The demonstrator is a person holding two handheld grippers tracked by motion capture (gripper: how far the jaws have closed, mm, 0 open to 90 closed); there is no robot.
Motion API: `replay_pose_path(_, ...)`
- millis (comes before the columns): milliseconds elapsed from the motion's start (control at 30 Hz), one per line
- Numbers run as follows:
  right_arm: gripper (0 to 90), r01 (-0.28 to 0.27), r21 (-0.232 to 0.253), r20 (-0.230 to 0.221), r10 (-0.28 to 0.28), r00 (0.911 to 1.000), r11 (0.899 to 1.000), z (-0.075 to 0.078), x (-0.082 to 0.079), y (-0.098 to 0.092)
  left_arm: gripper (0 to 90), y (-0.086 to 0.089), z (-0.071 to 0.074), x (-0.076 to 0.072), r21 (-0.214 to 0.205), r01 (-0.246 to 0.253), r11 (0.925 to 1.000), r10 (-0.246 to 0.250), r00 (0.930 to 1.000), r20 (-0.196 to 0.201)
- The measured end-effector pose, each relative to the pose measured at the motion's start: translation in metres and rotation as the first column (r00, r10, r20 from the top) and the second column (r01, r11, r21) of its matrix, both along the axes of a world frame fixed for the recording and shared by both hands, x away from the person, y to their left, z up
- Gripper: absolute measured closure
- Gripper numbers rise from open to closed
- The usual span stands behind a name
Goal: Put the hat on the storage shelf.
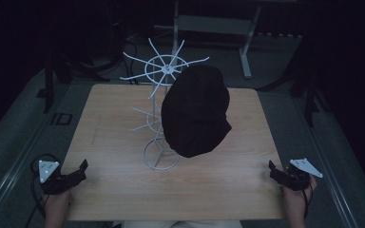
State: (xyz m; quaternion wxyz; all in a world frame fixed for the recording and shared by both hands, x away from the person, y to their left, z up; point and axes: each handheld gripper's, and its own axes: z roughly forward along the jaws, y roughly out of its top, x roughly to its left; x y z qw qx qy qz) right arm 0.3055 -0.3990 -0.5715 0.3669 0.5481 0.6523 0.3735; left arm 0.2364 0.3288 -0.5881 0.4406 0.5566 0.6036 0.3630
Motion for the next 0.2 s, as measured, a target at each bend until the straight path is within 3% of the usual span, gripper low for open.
replay_pose_path(200, 14.1, 0.004, 0.011, -0.004, -0.004, 1.0, 1.0, 0.0, 0.0005, -0.0009, 1.4, 0.0, 0.0, 0.0001, -0.001, 0.0, 1.0, 0.0, 1.0, 0.001)
